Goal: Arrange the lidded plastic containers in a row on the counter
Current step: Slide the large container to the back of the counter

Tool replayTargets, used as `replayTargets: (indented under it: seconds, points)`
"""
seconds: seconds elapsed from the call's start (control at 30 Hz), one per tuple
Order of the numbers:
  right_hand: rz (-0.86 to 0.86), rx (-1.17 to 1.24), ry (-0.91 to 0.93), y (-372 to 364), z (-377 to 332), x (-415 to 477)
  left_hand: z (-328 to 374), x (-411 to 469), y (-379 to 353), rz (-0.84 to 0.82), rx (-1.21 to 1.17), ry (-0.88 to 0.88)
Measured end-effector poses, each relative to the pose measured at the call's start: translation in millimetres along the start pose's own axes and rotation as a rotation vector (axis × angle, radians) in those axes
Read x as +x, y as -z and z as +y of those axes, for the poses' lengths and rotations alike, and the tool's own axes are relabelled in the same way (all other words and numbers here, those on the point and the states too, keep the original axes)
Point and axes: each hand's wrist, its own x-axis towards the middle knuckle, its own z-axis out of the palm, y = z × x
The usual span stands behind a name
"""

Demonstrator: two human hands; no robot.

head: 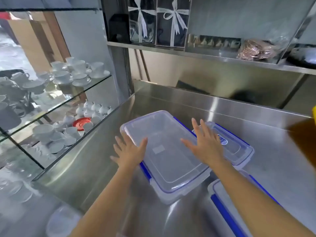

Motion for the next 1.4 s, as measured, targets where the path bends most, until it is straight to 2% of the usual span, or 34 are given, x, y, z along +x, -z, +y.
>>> replayTargets:
  seconds: [0.07,0.1,0.2,0.3,0.4,0.5,0.6,0.67,0.73,0.8,0.87,0.93,0.97,1.03,1.17,1.27,1.4]
  points:
    - [-0.083,0.066,-0.072,-2,1,2,2,4,4,-0.187,-0.19,0.258]
    - [-0.124,0.111,-0.116,-4,4,3,3,5,8,-0.279,-0.237,0.322]
    - [-0.228,0.235,-0.227,-7,8,5,5,2,27,-0.455,-0.163,0.318]
    - [-0.23,0.294,-0.262,-10,13,10,-1,2,34,-0.569,-0.139,0.264]
    - [-0.19,0.443,-0.306,-14,12,13,-2,6,34,-0.5,-0.275,0.217]
    - [-0.162,0.786,-0.381,-23,6,15,4,22,30,-0.308,-0.378,0.17]
    - [-0.168,1.077,-0.378,-28,-5,19,10,45,34,-0.14,-0.402,0.106]
    - [-0.218,1.181,-0.322,-26,-11,22,14,56,42,-0.142,-0.354,0.031]
    - [-0.385,1.248,-0.187,-25,-11,23,20,65,51,-0.277,-0.343,-0.03]
    - [-0.554,1.157,-0.018,-27,-13,21,25,71,57,-0.514,-0.306,-0.023]
    - [-0.614,0.873,0.097,-32,-14,24,21,89,53,-0.612,-0.191,-0.04]
    - [-0.588,0.61,0.076,-37,-21,30,18,106,46,-0.578,-0.056,-0.091]
    - [-0.557,0.564,0.054,-38,-24,34,18,114,41,-0.554,-0.009,-0.112]
    - [-0.478,0.518,0.028,-43,-27,45,22,130,35,-0.454,0.085,-0.182]
    - [-0.378,0.45,-0.006,-51,-34,71,43,153,27,-0.203,0.462,-0.392]
    - [-0.326,0.403,-0.012,-58,-37,94,54,157,15,-0.054,0.596,-0.537]
    - [-0.286,0.343,-0.011,-62,-38,124,52,174,-5,-0.123,0.678,-0.531]
